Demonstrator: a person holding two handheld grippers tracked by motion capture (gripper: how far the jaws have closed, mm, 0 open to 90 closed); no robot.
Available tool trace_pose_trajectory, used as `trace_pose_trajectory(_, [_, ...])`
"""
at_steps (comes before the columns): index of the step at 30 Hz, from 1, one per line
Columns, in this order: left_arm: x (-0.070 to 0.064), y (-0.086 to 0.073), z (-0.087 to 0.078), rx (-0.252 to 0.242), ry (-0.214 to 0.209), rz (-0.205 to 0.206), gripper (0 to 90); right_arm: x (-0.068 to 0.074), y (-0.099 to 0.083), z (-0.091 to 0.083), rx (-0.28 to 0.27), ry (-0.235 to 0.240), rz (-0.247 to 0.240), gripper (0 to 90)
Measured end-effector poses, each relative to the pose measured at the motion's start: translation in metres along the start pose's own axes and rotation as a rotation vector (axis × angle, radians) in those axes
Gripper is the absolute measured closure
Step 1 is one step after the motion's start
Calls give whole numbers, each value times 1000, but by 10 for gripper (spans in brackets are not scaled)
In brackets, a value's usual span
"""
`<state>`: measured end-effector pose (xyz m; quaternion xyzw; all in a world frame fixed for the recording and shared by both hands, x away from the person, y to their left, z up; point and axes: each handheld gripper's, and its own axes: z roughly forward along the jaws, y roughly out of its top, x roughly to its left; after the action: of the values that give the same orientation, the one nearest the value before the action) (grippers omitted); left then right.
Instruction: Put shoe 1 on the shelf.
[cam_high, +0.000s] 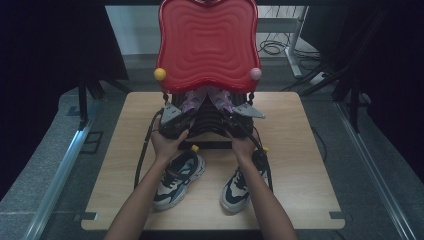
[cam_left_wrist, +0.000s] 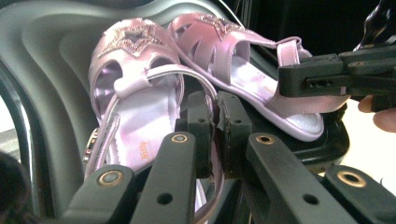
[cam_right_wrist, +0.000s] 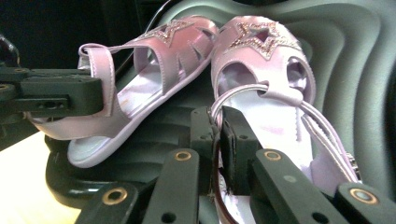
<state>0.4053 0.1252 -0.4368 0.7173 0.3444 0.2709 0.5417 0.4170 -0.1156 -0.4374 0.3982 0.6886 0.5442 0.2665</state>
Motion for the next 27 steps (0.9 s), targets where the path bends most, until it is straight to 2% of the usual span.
trace_pose_trajectory(4, [0,0,0,12,-10,-8,839,-1,0,0,14,12,-1,821])
trace_pose_trajectory(7, [1,-2,0,34,-17,-10,812,-2,-1,-1,16,44,17,774])
trace_pose_trajectory(9, [1,-1,0,54,-10,-23,740,-1,0,-2,20,48,13,735])
trace_pose_trajectory(12, [1,1,-5,47,-16,-41,665,0,0,-4,22,63,17,672])
trace_pose_trajectory(15, [-2,4,-11,46,-15,-38,587,0,2,-7,28,79,39,549])
trace_pose_trajectory(18, [-3,7,-15,48,-15,-70,520,0,2,-9,47,59,57,441])
trace_pose_trajectory(23, [-3,8,-23,48,-16,-96,467,0,2,-13,72,45,78,380])
trace_pose_trajectory(27, [-3,6,-26,60,-23,-110,440,1,1,-12,117,37,86,358])
